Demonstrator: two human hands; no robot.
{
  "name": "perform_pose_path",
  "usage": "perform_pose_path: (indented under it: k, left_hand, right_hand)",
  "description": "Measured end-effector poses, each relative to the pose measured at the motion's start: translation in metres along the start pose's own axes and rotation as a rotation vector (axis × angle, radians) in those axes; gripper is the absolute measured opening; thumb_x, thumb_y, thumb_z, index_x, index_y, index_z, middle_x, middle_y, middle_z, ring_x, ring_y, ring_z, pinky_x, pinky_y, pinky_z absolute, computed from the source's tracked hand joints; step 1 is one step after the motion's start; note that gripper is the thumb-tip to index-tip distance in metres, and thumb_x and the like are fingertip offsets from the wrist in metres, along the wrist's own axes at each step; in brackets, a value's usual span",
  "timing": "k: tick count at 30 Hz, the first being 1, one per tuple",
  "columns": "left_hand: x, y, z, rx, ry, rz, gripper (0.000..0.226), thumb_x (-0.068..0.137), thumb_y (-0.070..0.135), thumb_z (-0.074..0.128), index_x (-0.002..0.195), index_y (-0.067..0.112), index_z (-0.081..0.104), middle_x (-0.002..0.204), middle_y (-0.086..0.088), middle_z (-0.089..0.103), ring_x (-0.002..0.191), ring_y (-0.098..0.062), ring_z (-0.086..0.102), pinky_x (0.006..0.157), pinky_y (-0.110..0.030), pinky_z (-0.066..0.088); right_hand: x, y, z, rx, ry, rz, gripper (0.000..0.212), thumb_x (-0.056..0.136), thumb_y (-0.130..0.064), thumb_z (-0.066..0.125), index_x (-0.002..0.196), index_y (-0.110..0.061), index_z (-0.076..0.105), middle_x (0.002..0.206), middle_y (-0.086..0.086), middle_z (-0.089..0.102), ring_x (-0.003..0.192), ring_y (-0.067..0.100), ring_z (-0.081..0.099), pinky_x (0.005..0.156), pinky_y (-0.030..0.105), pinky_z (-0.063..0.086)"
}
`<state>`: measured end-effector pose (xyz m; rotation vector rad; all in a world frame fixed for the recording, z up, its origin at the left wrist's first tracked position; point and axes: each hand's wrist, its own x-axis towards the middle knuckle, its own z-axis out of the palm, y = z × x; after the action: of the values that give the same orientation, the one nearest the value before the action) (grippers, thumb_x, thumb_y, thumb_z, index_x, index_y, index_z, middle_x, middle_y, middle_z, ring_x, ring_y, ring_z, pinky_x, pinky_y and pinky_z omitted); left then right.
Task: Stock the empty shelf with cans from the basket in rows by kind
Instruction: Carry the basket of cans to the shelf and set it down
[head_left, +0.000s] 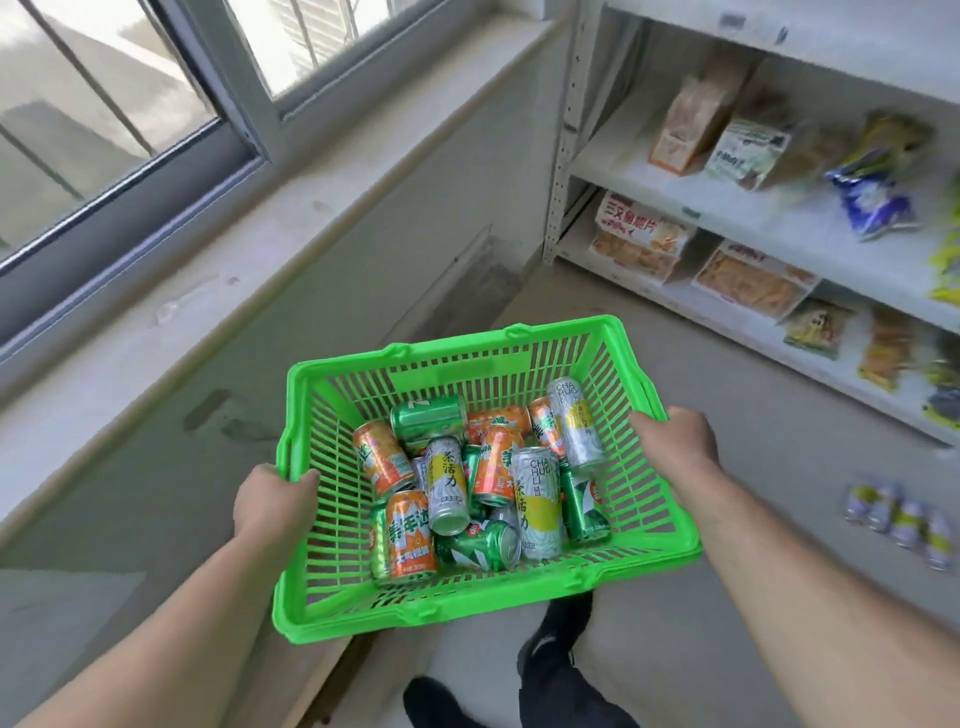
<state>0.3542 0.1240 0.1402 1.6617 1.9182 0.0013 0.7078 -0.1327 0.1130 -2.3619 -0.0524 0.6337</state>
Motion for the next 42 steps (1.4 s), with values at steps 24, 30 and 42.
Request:
perform_pose_path:
  k: [24, 30, 42]
  left_hand:
    - [0.104, 0.396, 0.145, 0.166, -0.192, 0.372, 0.034, 0.089, 0.037, 0.071, 0.088, 0.005, 0.064, 0.078, -0.015, 0.069, 0.068, -0.03, 0.067, 0.064, -0.038, 0.058]
    - [0.121, 0.467, 0.175, 0.211, -0.192, 0.396, 0.032, 0.089, 0.036, 0.071, 0.086, 0.005, 0.062, 0.078, -0.015, 0.068, 0.068, -0.03, 0.066, 0.059, -0.033, 0.05]
    - [0.205, 0.564, 0.226, 0.273, -0.276, 0.448, 0.033, 0.088, 0.037, 0.072, 0.092, 0.005, 0.064, 0.079, -0.013, 0.066, 0.072, -0.031, 0.065, 0.067, -0.036, 0.055]
  right_hand:
    - [0.224, -0.012, -0.119, 0.283, 0.309, 0.282, 0.026, 0.071, -0.04, 0.07, 0.071, -0.019, 0.055, 0.062, 0.003, 0.046, 0.056, 0.018, 0.042, 0.055, 0.033, 0.034]
    - [0.284, -0.023, -0.129, 0.326, 0.299, 0.309, 0.023, 0.08, -0.032, 0.071, 0.073, -0.016, 0.057, 0.063, 0.005, 0.046, 0.057, 0.02, 0.041, 0.056, 0.033, 0.032]
    - [0.37, -0.062, -0.107, 0.328, 0.356, 0.406, 0.033, 0.084, -0.032, 0.072, 0.077, -0.001, 0.064, 0.061, 0.004, 0.055, 0.055, 0.021, 0.05, 0.054, 0.033, 0.037]
